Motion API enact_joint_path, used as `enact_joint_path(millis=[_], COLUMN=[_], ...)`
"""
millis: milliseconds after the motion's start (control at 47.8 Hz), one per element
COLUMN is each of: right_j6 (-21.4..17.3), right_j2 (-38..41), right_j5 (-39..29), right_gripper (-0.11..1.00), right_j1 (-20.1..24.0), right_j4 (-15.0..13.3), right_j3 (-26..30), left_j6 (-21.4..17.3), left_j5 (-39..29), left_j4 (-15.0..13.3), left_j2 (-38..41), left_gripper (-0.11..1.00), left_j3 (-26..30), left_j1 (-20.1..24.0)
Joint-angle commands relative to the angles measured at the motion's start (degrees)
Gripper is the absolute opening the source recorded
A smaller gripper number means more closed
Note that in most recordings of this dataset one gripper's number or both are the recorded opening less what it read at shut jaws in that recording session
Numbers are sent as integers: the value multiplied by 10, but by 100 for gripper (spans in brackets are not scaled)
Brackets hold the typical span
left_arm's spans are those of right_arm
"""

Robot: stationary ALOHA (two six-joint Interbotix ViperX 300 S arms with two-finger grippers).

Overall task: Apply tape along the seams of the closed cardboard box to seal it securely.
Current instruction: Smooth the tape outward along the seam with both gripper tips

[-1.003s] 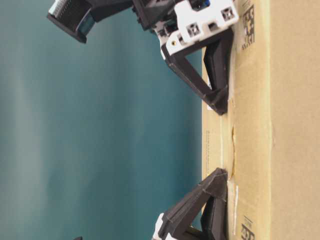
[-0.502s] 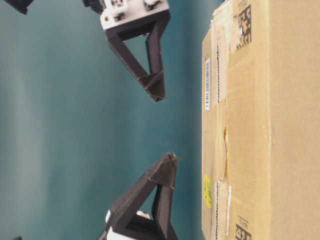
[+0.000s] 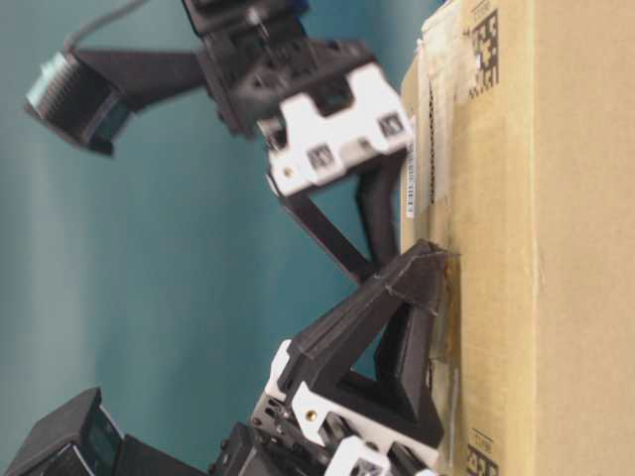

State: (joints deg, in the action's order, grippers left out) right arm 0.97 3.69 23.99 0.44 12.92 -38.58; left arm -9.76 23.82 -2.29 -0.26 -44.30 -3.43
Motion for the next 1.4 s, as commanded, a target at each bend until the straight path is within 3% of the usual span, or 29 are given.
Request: enact_joint_path(millis=[0,397,690,1024,1233,1380], right_j6=[1,-8,-11,-12,-9,-1], right_j2=[4,6,-30,-51,-73,-129], right_j5=[-1,-1,-1,1,2,-7], right_gripper=[1,1,1,1,1,1], right_j1=[9,14,25,36,36,36], right_j4=[-1,19,29,39,39,38], right_j3=[19,-30,-91,-125,-121,-115], left_j6=[1,22,40,69,79,76], left_j5=[7,35,40,39,34,2], left_j4=[0,-2,-3,-3,-3,-3], left_j2=[-4,8,-6,-18,-35,-83], left_gripper=[0,0,0,0,0,0], left_j3=[4,-51,-93,-127,-112,-83], left_j1=[5,38,43,44,44,40])
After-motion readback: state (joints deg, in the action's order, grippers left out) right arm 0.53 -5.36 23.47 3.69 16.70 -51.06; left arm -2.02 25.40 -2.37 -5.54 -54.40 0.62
